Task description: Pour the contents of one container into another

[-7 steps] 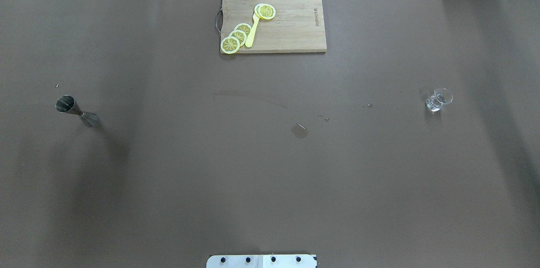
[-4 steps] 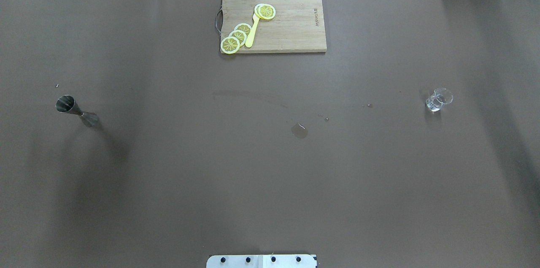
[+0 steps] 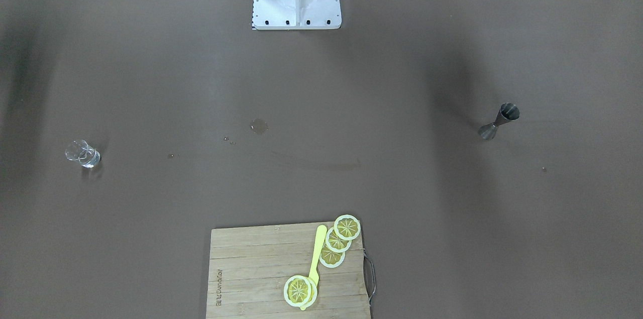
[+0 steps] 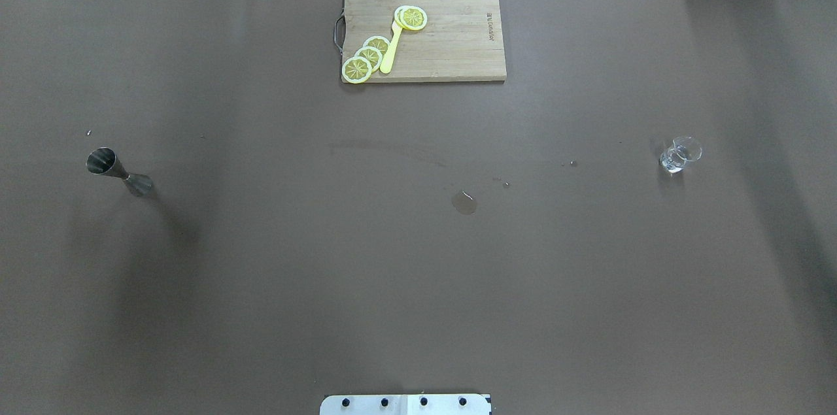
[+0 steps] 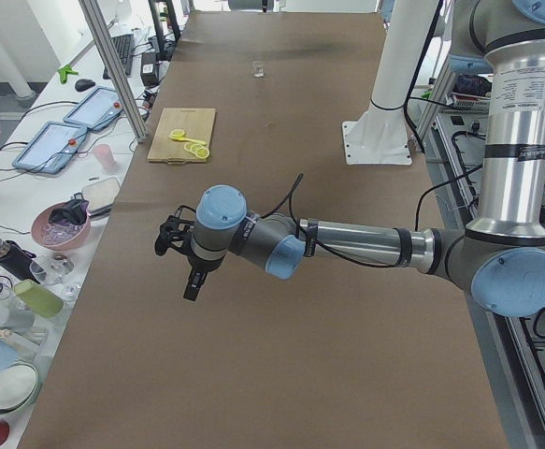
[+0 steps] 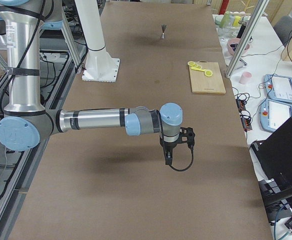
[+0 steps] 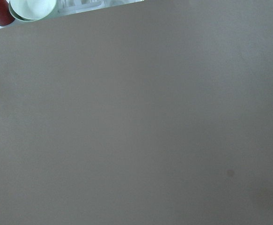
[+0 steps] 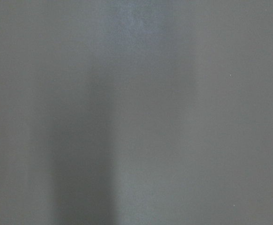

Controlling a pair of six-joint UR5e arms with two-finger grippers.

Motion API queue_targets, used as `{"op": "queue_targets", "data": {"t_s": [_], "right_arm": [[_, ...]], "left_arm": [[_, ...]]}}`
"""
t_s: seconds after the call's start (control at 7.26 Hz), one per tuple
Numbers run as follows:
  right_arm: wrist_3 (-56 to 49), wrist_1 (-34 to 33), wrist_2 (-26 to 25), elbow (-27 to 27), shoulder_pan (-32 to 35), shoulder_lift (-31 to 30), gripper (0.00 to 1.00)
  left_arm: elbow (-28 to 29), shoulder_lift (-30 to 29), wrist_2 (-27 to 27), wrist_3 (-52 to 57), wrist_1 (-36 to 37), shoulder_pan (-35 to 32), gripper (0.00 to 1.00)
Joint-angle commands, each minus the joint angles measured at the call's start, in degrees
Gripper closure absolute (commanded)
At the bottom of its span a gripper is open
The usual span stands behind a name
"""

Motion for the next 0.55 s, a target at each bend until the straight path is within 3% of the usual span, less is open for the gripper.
{"op": "queue_targets", "data": {"t_s": [0.0, 0.14, 0.41], "right_arm": [[-0.4, 0.3, 0.1, 0.2, 0.0, 0.0, 0.00], [-0.4, 2.9, 0.0, 0.0, -0.1, -0.1, 0.00], [-0.5, 4.4, 0.3, 0.8, -0.1, 0.0, 0.00]], "left_arm": [[-3.4, -0.1, 0.2, -8.3, -1.2, 3.2, 0.03], [-5.9, 0.2, 0.5, -13.9, -3.8, 6.3, 0.03], [-8.9, 0.5, 9.6, -26.2, -12.1, 14.4, 0.03]]}}
